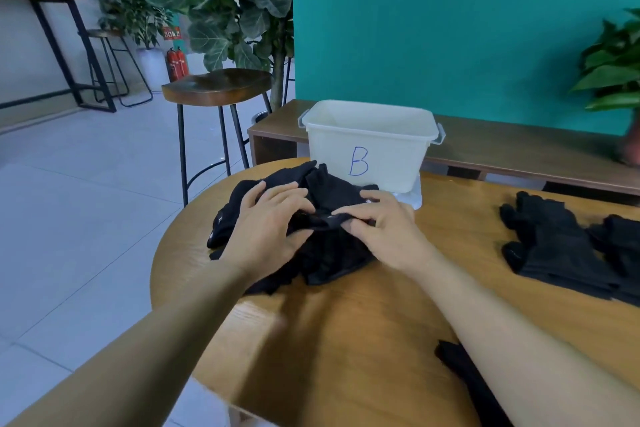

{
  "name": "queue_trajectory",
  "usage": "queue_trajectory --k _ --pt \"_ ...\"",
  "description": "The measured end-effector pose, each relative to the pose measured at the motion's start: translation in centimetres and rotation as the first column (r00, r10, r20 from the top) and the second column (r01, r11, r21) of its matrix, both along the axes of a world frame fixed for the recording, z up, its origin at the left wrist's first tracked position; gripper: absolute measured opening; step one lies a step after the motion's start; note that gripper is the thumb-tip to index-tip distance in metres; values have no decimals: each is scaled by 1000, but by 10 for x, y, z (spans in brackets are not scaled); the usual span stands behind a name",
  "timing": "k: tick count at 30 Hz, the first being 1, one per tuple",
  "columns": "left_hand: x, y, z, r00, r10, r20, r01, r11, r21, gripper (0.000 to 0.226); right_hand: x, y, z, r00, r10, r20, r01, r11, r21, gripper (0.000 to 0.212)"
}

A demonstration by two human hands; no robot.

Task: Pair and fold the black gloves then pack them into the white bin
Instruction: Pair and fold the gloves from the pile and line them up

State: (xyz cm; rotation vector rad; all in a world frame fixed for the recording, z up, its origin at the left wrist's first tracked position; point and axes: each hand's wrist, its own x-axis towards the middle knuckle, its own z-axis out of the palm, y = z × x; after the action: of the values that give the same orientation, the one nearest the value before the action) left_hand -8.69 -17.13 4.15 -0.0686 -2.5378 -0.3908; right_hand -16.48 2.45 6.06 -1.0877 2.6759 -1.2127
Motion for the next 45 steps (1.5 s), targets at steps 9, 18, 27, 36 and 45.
queue_trajectory --k 9,18,27,36,45 --pt "24 114 73 924 -375 73 198 634 747 10 46 128 59 920 -2 392 107 964 -245 20" --pt "51 200 78 773 -599 211 91 434 896 19 102 204 65 853 -224 471 394 869 -299 33" --pt "62 221 79 593 -716 369 20 471 882 25 118 244 65 795 -315 519 503 821 -272 25" --pt "45 231 81 694 -641 328 57 503 862 16 104 246 68 787 -336 517 530 797 -289 17" --pt "-11 218 59 813 -490 314 74 622 780 51 52 229 51 771 -341 537 541 795 -273 12"
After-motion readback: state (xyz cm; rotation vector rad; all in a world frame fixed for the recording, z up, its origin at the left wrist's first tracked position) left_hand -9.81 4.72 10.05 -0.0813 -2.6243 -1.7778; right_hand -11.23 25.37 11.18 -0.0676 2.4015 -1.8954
